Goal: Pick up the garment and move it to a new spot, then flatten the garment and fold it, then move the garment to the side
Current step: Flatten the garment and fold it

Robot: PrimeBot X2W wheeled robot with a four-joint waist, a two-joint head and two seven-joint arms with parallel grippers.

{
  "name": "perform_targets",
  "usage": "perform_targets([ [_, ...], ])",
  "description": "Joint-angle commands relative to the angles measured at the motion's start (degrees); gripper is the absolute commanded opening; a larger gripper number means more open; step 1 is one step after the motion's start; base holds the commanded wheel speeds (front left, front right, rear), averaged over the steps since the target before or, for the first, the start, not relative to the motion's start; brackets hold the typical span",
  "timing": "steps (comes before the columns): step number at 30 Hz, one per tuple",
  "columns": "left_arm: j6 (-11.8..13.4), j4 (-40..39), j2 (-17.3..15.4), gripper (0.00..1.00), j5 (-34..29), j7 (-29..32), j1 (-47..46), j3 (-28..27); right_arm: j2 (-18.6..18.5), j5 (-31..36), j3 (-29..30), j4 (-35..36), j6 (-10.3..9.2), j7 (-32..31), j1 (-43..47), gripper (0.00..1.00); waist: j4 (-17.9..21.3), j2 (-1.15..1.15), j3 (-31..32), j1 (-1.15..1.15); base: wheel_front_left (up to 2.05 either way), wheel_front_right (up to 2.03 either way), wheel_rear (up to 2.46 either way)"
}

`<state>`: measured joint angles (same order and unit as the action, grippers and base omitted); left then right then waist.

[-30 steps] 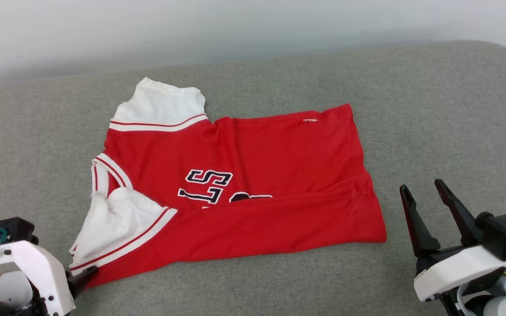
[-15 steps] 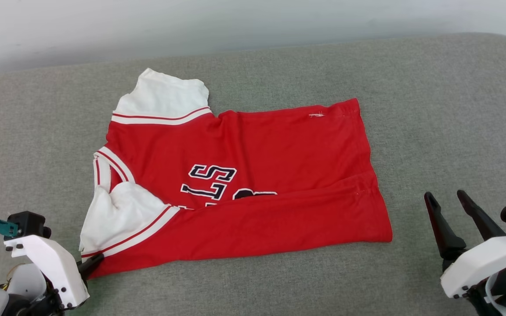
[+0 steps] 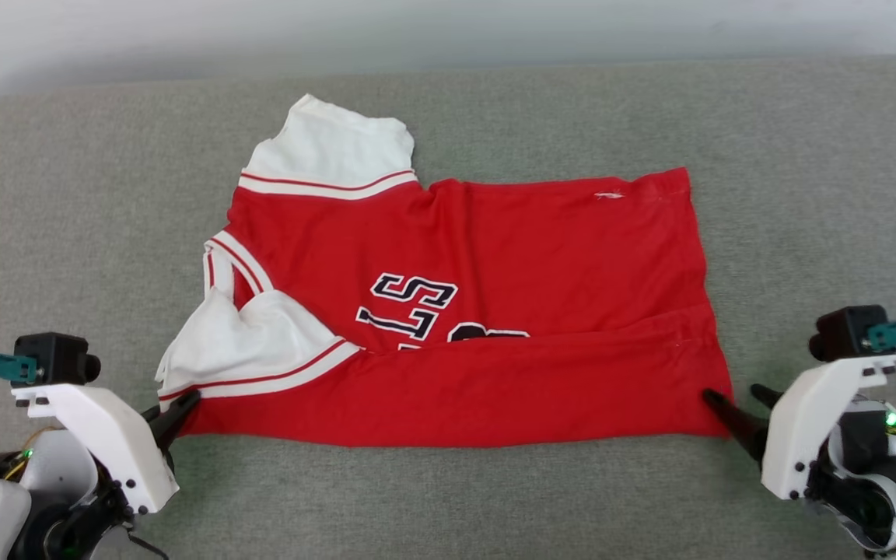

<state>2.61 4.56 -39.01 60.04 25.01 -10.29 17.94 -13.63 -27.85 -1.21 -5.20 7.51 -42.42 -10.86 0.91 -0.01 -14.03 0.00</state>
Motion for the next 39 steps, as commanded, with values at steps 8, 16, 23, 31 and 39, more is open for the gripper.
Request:
perform_targets([
  [8,0.96,-2.81,0.61,0.0,-1.26,-0.29,-1.39,0.79,1.3,-0.22,-4.21,-9.24,-0.04,-3.29,-4.13,1.0,-1.87,0.01,-2.6,0.0,0.0,0.0,0.0],
  [16,1.5,-2.95,0.85,0.0,-1.01,-0.45,-0.32,0.95,0.6,-1.35,-7.8,-11.31,-0.02,-2.17,-5.86,0.0,-1.38,0.01,-1.86,0.0,0.0,0.0,0.0],
  [23,1.37,-3.42,1.09,0.0,-0.58,-1.19,1.44,0.98,-1.89,-2.07,-9.81,-8.54,-0.03,0.16,-6.19,0.0,-0.49,0.01,2.26,0.0,0.0,0.0,0.0],
  [31,3.09,-6.07,0.58,0.0,-0.63,-2.59,7.18,0.84,-3.72,-3.33,-12.13,-6.18,-0.04,2.02,-3.38,0.0,0.63,0.01,8.94,0.0,0.0,0.0,0.0],
  [39,7.01,-10.94,-0.81,0.0,0.14,-2.78,16.64,0.45,-5.65,-4.4,-10.45,-3.0,-0.04,0.46,3.73,0.0,0.59,0.01,14.27,0.0,0.0,0.0,0.0],
])
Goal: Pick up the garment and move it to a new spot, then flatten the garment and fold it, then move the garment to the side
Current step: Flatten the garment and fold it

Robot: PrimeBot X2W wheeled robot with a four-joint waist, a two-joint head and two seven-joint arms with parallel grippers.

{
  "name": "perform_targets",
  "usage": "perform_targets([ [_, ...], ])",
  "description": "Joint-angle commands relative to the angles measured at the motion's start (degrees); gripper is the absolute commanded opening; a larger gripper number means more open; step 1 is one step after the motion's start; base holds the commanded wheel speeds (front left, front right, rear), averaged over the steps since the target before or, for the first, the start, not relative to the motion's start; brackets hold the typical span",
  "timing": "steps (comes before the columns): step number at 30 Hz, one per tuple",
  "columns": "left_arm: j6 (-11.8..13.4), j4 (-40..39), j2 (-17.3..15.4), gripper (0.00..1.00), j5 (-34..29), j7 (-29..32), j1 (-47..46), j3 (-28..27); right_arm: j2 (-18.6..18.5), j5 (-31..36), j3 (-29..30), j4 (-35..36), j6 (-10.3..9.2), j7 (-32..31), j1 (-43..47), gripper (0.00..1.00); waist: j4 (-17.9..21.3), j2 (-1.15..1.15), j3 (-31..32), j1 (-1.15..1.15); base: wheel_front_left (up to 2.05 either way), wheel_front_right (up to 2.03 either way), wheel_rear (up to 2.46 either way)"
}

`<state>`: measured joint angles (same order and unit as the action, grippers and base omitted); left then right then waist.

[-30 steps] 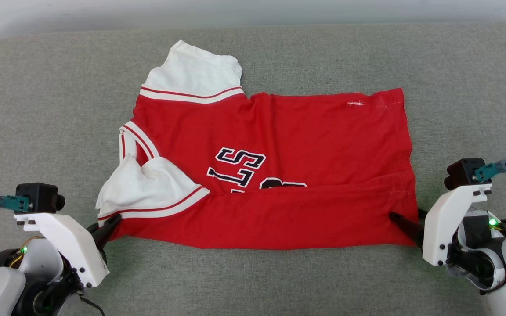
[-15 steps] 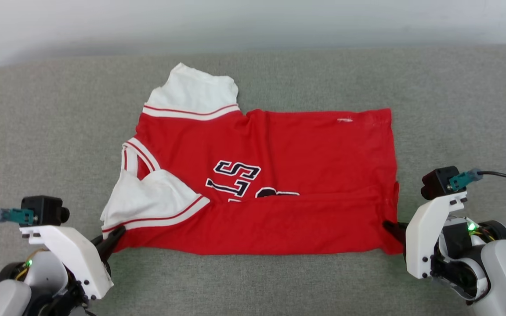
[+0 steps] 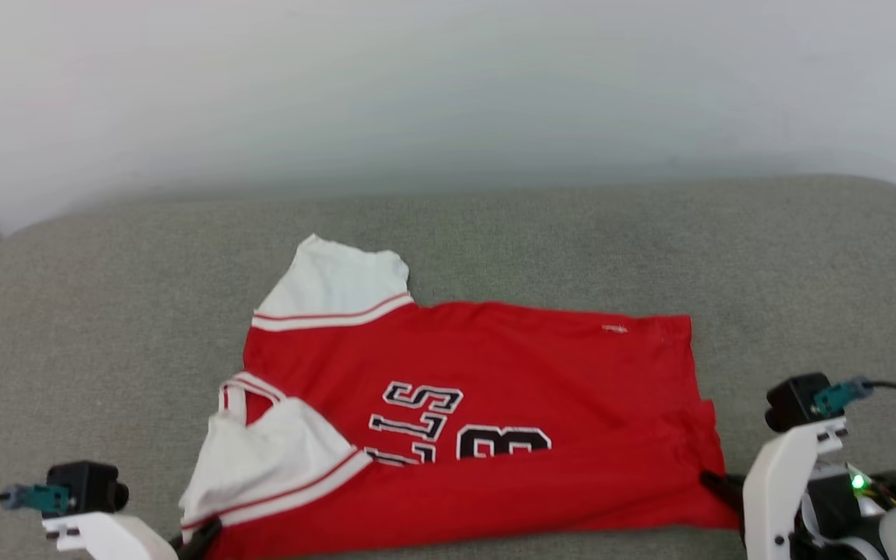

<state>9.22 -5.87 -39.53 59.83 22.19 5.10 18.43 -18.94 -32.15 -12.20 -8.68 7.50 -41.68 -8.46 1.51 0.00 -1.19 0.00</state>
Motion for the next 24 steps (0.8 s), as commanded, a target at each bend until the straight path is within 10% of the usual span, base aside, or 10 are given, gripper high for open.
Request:
perform_targets([
  [1,0.81,-0.91,-0.39,0.0,0.42,0.18,2.22,0.05,-0.42,-0.1,1.1,0.88,-0.02,-0.6,2.46,0.0,-0.05,0.0,1.65,0.0,0.0,0.0,0.0],
  [7,1.81,0.45,1.62,0.0,1.12,0.38,3.99,1.42,1.58,0.36,4.81,0.74,-0.02,-0.44,8.44,0.11,-0.07,0.0,1.68,0.0,0.0,0.0,0.0],
  [8,1.73,0.94,2.15,0.29,0.79,-0.14,3.33,1.6,1.95,0.58,5.14,0.62,-0.02,0.23,8.97,0.51,-0.01,0.0,1.55,0.0,0.0,0.0,0.0],
  [9,1.73,1.53,2.77,0.89,0.64,-0.69,2.65,1.6,2.33,0.73,5.39,0.57,-0.02,1.04,9.34,1.0,0.07,0.0,1.36,0.0,0.0,0.0,0.0],
  [10,1.52,2.22,3.26,1.0,0.4,-0.91,2.21,1.91,2.85,0.69,5.58,0.44,-0.02,1.95,9.87,1.0,0.13,0.0,1.22,0.0,0.0,0.0,0.0],
  [24,3.83,5.63,5.29,1.0,-9.32,-15.01,-7.81,-1.42,5.33,10.12,7.84,7.03,-0.02,27.71,7.63,1.0,3.72,0.0,-0.45,0.0,0.0,0.0,0.0],
])
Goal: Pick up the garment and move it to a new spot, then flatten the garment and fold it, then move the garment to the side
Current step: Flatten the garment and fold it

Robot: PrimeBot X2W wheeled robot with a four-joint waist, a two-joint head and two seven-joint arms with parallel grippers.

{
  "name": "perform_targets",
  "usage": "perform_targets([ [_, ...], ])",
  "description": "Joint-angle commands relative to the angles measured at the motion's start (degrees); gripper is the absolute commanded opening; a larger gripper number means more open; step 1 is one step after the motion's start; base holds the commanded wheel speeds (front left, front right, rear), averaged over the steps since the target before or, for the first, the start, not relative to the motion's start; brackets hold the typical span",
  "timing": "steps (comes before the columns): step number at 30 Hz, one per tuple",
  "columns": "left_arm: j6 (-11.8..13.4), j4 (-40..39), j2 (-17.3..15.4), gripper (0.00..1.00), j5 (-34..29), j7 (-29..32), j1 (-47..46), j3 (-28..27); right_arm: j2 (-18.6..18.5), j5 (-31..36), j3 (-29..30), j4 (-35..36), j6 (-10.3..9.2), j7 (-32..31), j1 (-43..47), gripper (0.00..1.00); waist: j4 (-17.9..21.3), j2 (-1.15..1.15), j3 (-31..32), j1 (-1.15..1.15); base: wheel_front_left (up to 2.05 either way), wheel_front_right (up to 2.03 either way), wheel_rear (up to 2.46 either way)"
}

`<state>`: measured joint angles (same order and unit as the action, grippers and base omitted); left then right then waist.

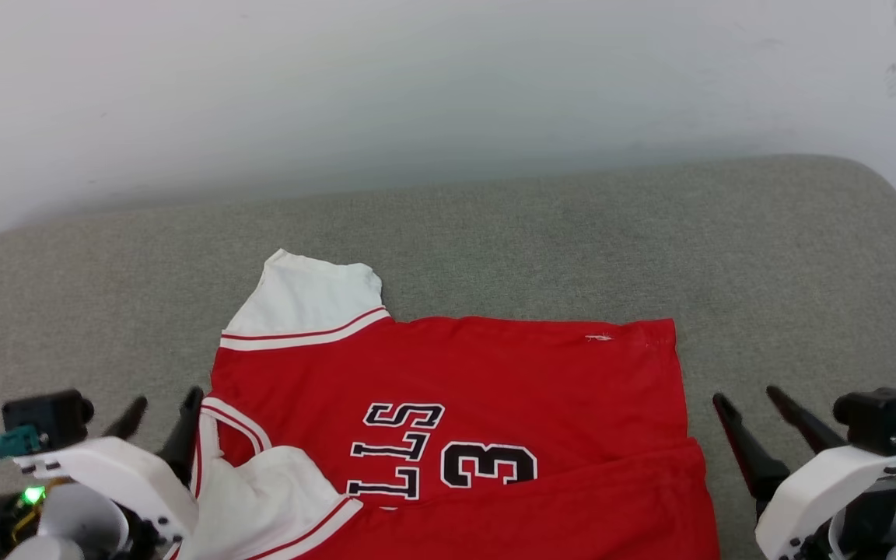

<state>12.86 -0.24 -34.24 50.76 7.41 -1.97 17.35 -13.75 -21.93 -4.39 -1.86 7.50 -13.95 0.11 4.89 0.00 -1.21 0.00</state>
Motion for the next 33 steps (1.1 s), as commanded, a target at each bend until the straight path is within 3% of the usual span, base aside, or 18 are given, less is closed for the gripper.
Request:
perform_targets([
  [1,0.51,0.08,0.02,1.0,-1.58,-1.88,-2.08,-0.65,0.88,0.75,0.43,0.87,-0.02,1.78,-1.34,1.0,0.69,0.0,-0.95,0.0,0.0,0.0,0.0],
  [5,0.81,0.86,0.08,1.0,-5.05,-6.52,-7.82,-1.69,2.54,4.25,1.82,3.3,-0.02,6.45,-3.67,1.0,2.18,0.0,-4.77,0.0,0.0,0.0,0.0],
  [9,-0.66,2.41,-0.47,1.0,-6.33,-7.83,-15.07,-2.49,4.97,5.62,3.29,6.1,-0.02,9.31,-6.88,1.0,3.5,0.0,-10.71,0.0,0.0,0.0,0.0],
  [19,-7.46,10.31,-2.37,1.0,-3.92,-0.45,-33.01,-1.45,8.75,8.09,4.3,10.4,-0.02,11.87,-13.09,1.0,6.39,0.0,-22.19,0.0,0.0,0.0,0.0],
  [21,-10.66,13.65,-3.51,1.0,-1.42,5.32,-38.51,-0.81,9.6,8.35,4.46,10.35,-0.02,12.28,-13.51,1.0,7.53,0.0,-24.28,0.0,0.0,0.0,0.0],
  [26,-14.52,17.11,-7.98,1.0,0.59,17.52,-45.61,1.43,10.5,6.97,4.1,9.62,-0.02,13.02,-13.63,1.0,9.64,0.0,-27.55,0.0,0.0,0.0,0.0],
  [29,-15.16,18.08,-11.07,1.0,1.57,25.86,-48.7,2.67,10.78,6.38,3.9,9.35,-0.02,13.89,-13.75,1.0,10.68,0.0,-29.43,0.0,0.0,0.0,0.0],
  [33,-14.79,18.48,-13.71,1.0,1.62,32.43,-50.61,3.88,10.89,5.73,3.5,8.82,-0.02,14.73,-13.94,1.0,11.81,0.0,-30.95,0.0,0.0,0.0,0.0],
])
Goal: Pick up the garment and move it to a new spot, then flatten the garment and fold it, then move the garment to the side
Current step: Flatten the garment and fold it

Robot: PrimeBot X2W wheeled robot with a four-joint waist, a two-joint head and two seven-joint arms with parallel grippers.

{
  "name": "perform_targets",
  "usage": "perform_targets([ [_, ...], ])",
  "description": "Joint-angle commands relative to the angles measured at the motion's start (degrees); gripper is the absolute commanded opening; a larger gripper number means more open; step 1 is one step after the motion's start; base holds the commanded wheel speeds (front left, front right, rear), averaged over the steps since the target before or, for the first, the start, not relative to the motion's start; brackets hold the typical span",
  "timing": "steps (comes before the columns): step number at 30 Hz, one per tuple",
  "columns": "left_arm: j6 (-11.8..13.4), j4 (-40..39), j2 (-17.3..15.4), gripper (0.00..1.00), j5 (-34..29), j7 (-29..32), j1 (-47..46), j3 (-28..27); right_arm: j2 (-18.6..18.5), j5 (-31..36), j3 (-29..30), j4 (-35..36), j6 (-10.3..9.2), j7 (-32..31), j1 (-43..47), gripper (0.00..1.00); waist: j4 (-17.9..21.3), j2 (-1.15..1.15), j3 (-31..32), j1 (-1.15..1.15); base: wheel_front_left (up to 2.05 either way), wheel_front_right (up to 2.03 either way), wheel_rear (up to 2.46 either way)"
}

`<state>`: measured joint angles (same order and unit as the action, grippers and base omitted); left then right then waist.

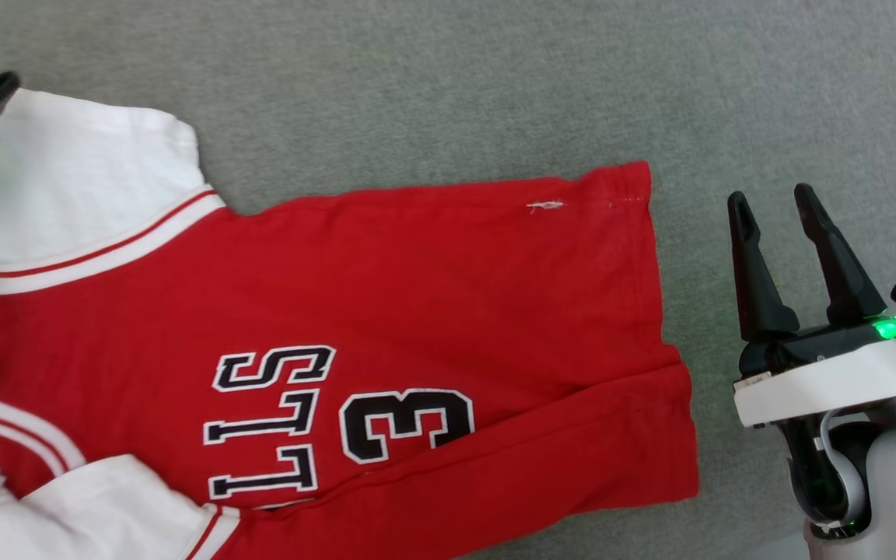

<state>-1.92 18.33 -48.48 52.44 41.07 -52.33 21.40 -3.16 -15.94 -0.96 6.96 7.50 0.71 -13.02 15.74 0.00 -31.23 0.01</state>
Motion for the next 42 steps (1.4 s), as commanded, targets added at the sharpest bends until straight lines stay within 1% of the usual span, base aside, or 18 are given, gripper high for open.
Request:
perform_targets([
  [1,0.29,0.32,-0.15,1.0,-0.07,0.7,-0.32,0.28,0.34,-0.4,-0.14,-0.18,-0.02,0.45,-0.97,1.0,1.31,0.0,-1.31,-0.01,0.0,0.0,0.0],
  [5,0.71,1.57,-1.46,1.0,1.83,7.25,0.58,1.63,0.38,-1.43,-0.53,-1.34,-0.02,1.38,-1.38,1.0,2.43,0.0,-2.57,-0.01,0.0,0.0,0.0],
  [9,1.82,2.75,-1.32,1.0,3.45,12.96,3.3,3.39,0.38,-2.55,-0.5,-2.72,-0.02,1.9,-1.42,1.0,3.01,0.0,-3.1,-0.01,0.0,0.0,0.0],
  [10,2.13,2.84,-1.18,0.95,3.68,13.68,3.86,3.69,0.38,-2.75,-0.52,-2.95,-0.02,1.98,-1.66,1.0,3.09,0.0,-3.13,-0.01,0.0,0.0,0.0],
  [11,2.33,2.97,-1.06,0.41,3.84,14.06,4.37,3.92,0.37,-3.0,-0.67,-3.15,-0.02,1.7,-1.9,1.0,3.16,0.0,-3.16,-0.01,0.0,0.0,0.0],
  [12,2.47,3.01,-0.87,0.0,3.87,14.15,4.75,4.05,0.37,-3.44,-0.84,-3.44,-0.02,1.28,-2.2,1.0,3.2,0.0,-3.18,-0.01,0.0,0.0,0.0],
  [16,2.7,3.08,0.25,0.0,4.04,12.44,5.09,3.95,0.31,-5.33,-1.65,-4.31,-0.02,-2.32,-3.88,1.0,2.82,0.0,-2.63,-0.01,0.0,0.0,0.0],
  [19,2.16,3.0,1.15,0.0,4.26,11.2,4.55,3.66,-1.02,-7.48,-2.26,-5.15,-0.02,-6.67,-6.32,1.0,2.08,0.0,-1.94,-0.01,0.0,0.0,0.0],
  [21,1.76,2.98,1.57,0.0,3.68,10.12,3.54,3.69,-2.42,-9.09,-2.44,-6.62,-0.02,-10.92,-8.47,1.0,1.21,0.0,-1.44,-0.01,0.0,0.0,0.0],
  [24,1.18,2.49,2.53,0.0,2.38,8.34,1.29,4.06,-4.6,-11.85,-2.96,-9.98,-0.02,-19.82,-12.02,1.0,-0.63,0.0,-0.74,-0.01,0.0,0.0,0.0],
  [27,0.34,1.49,3.9,0.0,1.15,6.48,-1.41,4.42,-7.05,-13.47,-3.05,-12.81,-0.02,-28.61,-15.27,1.0,-3.2,0.0,-0.37,-0.01,0.0,0.0,0.0],
  [29,-0.18,0.8,4.67,0.0,0.38,5.22,-2.96,4.61,-7.98,-14.35,-3.36,-13.94,-0.02,-33.39,-17.17,1.0,-4.8,0.0,-0.37,-0.01,0.0,0.0,0.0],
  [31,-0.24,0.55,5.69,0.0,-0.19,4.22,-3.76,5.03,-8.72,-14.42,-3.71,-15.02,-0.02,-37.66,-18.15,1.0,-6.32,0.0,-0.32,-0.01,0.0,0.0,0.0],
  [34,-0.29,-0.11,7.38,0.0,-0.44,2.88,-4.42,5.28,-9.3,-13.88,-4.47,-16.04,-0.02,-42.31,-19.52,1.0,-8.07,0.0,-0.48,-0.01,0.0,0.0,0.0],
  [39,-0.88,-1.12,8.62,0.0,-0.45,0.67,-4.75,5.14,-9.76,-13.26,-5.98,-19.01,-0.01,-50.06,-20.16,1.0,-10.14,0.0,-0.76,-0.01,0.0,0.0,0.0],
  [40,-1.03,-1.3,8.68,0.0,-0.58,0.26,-4.68,5.19,-9.86,-13.01,-6.48,-19.47,-0.01,-51.56,-20.03,0.93,-10.43,0.0,-0.73,-0.01,0.0,0.0,0.0],
  [41,-1.22,-1.38,8.79,0.0,-0.66,-0.06,-4.58,5.28,-9.82,-13.11,-6.76,-19.69,0.04,-52.84,-19.86,0.46,-10.73,0.0,-0.67,-0.01,0.0,0.0,0.0],
  [42,-1.32,-1.43,8.8,0.0,-0.76,-0.41,-4.43,5.35,-9.8,-13.13,-7.13,-19.96,0.06,-54.37,-19.57,0.17,-10.97,0.0,-0.58,-0.01,0.0,0.0,0.0],
])
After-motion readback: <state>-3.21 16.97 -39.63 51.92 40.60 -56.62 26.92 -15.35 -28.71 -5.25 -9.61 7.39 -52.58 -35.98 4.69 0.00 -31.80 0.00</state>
